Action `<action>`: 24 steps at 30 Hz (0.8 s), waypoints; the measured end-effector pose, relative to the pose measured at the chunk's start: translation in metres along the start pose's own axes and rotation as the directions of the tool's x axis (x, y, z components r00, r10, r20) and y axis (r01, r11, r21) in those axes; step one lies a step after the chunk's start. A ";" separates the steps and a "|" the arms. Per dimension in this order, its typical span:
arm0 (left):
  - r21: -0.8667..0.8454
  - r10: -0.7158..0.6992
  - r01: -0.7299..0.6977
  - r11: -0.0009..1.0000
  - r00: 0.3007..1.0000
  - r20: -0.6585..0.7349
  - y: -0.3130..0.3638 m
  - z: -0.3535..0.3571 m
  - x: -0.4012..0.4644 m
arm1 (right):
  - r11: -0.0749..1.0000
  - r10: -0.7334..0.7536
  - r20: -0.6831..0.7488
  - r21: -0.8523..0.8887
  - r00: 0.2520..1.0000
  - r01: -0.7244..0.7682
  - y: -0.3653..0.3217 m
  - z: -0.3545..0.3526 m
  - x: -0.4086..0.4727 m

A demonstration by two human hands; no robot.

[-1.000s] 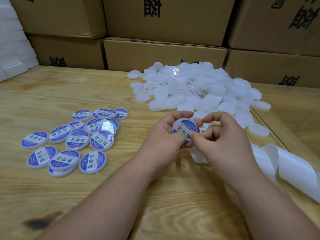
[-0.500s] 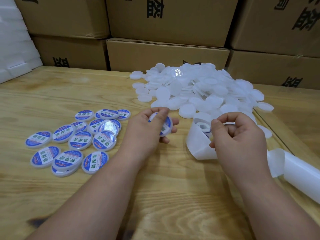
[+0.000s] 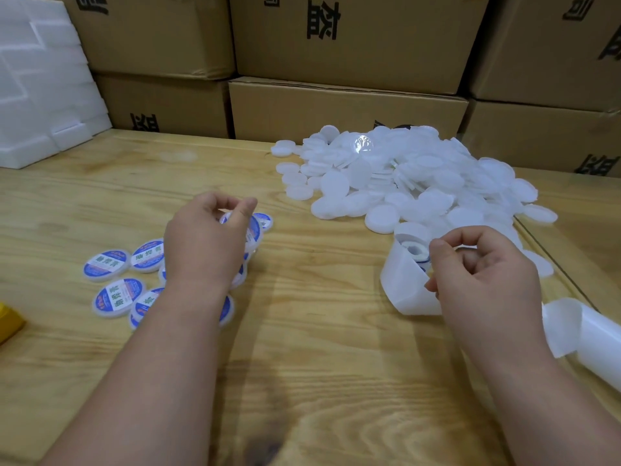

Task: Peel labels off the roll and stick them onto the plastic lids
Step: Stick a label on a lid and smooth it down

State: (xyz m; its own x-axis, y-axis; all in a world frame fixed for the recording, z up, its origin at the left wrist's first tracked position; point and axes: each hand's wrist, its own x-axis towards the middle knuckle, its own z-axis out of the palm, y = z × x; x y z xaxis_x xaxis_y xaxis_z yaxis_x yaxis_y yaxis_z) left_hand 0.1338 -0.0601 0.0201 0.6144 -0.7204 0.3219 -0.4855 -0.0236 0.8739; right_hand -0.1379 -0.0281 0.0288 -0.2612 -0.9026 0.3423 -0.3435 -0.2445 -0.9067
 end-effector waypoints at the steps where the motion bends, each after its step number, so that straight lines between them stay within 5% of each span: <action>1: 0.006 -0.027 0.027 1.000 1.000 0.008 -0.002 -0.001 0.002 | 1.000 -0.012 -0.007 -0.009 1.000 0.012 0.001 0.001 0.000; 6: 0.281 -0.012 0.025 0.959 0.999 -0.049 -0.005 0.000 0.004 | 0.964 -0.137 -0.005 -0.232 0.991 0.132 0.005 0.005 0.001; 12: 0.053 0.282 -0.284 0.957 0.959 0.033 0.017 0.013 -0.019 | 0.813 0.041 0.157 -0.580 0.987 0.059 0.008 0.013 0.003; 19: -0.168 0.361 -0.320 0.932 0.846 0.391 0.027 0.045 -0.056 | 0.868 0.079 0.115 -0.496 0.990 -0.012 0.013 0.010 0.009; 24: -0.201 0.344 -0.280 0.939 0.793 0.502 0.023 0.055 -0.063 | 0.929 0.029 0.134 -0.371 0.991 0.023 0.015 0.005 0.008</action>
State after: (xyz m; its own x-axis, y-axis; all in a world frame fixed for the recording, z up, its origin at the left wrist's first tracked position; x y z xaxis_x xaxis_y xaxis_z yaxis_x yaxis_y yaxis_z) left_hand 0.0498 -0.0534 -0.0003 0.0077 -0.9278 0.3731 -0.5031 0.3188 0.8033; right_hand -0.1401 -0.0407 0.0169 -0.1480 -0.9485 0.2801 -0.6593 -0.1165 -0.7428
